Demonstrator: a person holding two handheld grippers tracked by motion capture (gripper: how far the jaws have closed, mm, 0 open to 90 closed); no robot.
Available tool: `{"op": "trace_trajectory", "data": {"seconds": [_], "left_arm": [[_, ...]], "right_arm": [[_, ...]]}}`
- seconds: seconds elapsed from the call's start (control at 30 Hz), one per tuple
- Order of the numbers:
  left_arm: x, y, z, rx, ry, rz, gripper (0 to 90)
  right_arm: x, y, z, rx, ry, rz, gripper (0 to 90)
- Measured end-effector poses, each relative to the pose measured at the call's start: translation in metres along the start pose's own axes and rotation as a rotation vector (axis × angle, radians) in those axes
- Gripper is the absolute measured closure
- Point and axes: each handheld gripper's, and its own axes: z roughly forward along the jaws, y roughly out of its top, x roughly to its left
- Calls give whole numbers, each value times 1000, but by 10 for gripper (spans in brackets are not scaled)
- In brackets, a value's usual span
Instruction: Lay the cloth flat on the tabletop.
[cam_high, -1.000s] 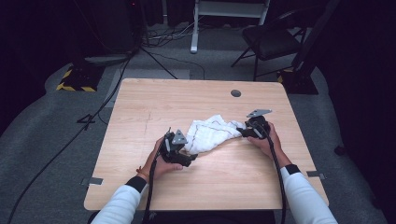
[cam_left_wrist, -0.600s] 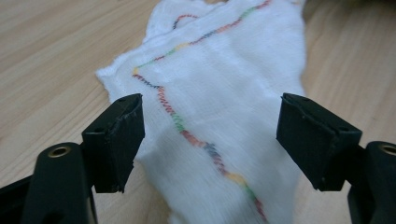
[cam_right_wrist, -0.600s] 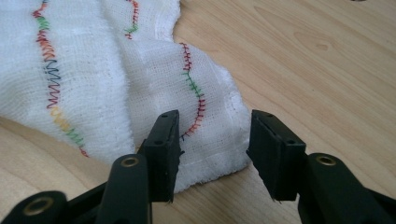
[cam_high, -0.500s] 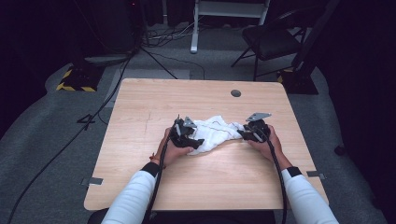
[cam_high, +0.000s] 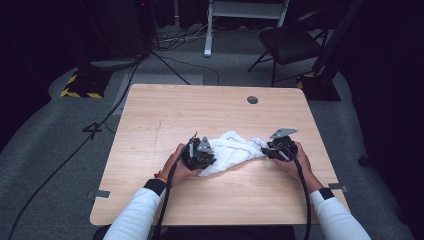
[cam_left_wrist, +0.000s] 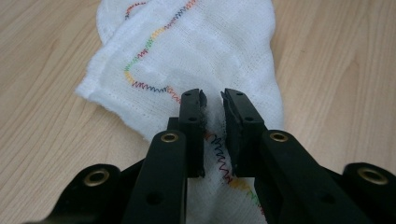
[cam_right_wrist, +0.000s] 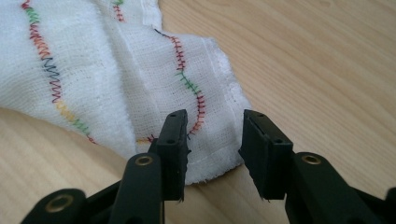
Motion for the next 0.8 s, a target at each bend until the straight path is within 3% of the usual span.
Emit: {"op": "trace_trajectory", "data": {"seconds": [0.1, 0.17, 0.47, 0.5, 0.63, 0.67, 0.7, 0.73, 0.8], "left_arm": [[-4, -4, -4, 13, 11, 16, 789], [-9, -11, -6, 23, -1, 23, 790], [-29, -23, -17, 7, -38, 33, 730], [-33, -25, -20, -1, -34, 13, 704], [-33, -24, -22, -11, -22, -5, 559], [-31, -22, -22, -20, -12, -20, 559], [-30, -21, -21, -28, -1, -35, 504], [-23, -17, -21, -45, 13, -86, 421], [-20, -15, -20, -57, 25, -103, 376]], "right_arm": [[0, -4, -4, 9, 6, 3, 612], [1, -11, -12, 28, 28, 40, 609], [18, -30, -32, 42, 70, 4, 538], [18, -33, -35, 48, 76, 1, 532], [17, -41, -42, 61, 93, -12, 486], [17, -41, -42, 61, 93, -12, 486], [17, -42, -44, 48, 84, -18, 481], [13, -42, -47, 15, 57, -1, 476], [11, -42, -48, -4, 60, 8, 474]]}}
